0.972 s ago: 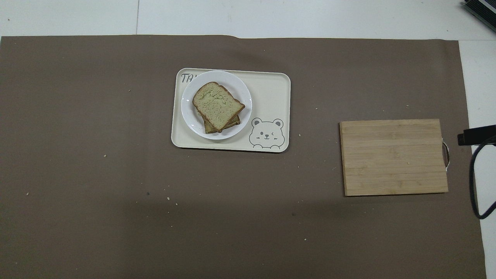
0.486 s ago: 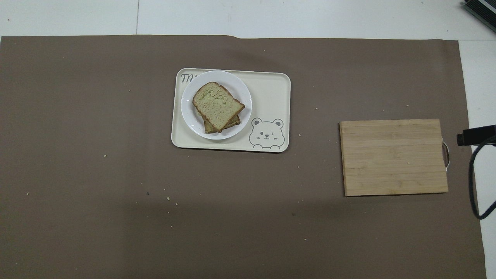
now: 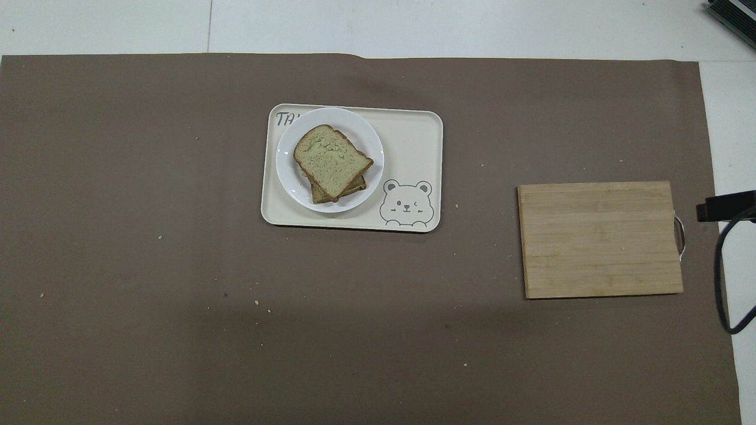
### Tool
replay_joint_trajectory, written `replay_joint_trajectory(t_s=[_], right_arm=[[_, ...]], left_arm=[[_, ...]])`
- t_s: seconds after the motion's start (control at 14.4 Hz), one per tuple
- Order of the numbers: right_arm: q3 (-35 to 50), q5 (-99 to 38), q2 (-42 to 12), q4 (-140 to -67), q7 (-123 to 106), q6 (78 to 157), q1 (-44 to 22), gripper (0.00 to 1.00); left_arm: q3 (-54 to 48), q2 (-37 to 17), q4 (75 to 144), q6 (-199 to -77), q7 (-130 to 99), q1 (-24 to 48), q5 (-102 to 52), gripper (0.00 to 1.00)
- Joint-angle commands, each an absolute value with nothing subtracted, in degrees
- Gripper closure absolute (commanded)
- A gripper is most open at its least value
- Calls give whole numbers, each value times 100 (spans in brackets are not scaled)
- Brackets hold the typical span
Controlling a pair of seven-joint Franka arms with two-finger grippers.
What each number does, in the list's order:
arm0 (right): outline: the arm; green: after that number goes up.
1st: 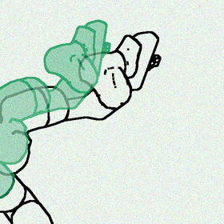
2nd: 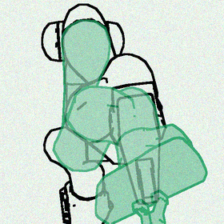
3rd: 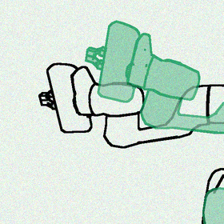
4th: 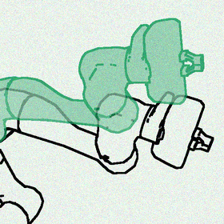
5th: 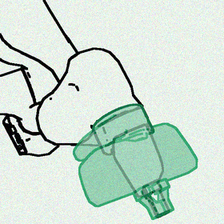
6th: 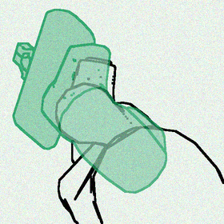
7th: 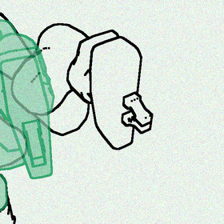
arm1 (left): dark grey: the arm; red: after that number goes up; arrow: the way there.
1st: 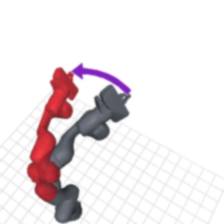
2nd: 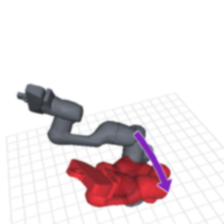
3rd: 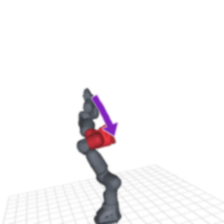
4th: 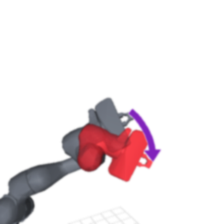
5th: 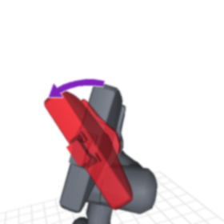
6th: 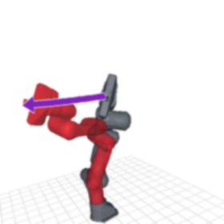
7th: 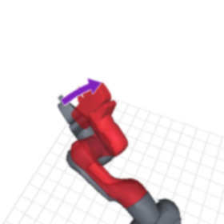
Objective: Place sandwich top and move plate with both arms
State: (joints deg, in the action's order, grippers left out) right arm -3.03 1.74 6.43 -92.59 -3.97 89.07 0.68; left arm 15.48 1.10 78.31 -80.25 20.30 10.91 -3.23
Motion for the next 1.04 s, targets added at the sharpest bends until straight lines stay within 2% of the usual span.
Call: replay_joint_trajectory(t_s=[0.0,0.56,0.97], right_arm=[[-290,185,703,-9343,-536,8938,88,0],[-290,193,703,-9343,-536,8938,97,0],[-290,185,703,-9343,-536,8938,97,0]], left_arm=[[1521,167,7840,-8007,1978,933,-264,0],[503,114,7805,-7928,1969,54,-202,0],[413,202,7875,-7893,1951,35,-202,0]])
